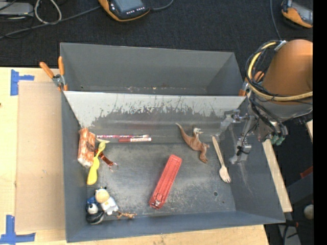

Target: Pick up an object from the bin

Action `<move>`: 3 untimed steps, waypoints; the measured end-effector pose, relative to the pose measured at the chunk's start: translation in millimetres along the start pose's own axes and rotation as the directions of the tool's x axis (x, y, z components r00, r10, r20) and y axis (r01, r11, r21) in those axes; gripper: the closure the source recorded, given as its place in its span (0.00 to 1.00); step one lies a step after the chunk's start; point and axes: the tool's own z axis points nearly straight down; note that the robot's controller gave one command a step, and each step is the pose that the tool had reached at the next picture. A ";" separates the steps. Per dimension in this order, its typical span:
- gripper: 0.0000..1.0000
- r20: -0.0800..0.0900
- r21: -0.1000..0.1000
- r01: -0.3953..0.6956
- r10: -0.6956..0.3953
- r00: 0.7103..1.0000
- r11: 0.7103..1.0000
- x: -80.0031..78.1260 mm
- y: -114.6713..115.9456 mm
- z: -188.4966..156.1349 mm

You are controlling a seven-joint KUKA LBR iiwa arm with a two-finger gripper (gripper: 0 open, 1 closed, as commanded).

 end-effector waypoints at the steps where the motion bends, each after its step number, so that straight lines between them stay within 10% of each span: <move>1: 1.00 -0.004 -0.001 -0.037 0.037 0.999 0.999 35.1 42.5 89.0; 3: 1.00 -0.005 -0.001 -0.041 0.041 0.999 0.999 51.8 82.4 109.7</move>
Offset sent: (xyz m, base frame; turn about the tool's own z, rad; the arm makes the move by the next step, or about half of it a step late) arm 0.0000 0.0000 0.0000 0.0000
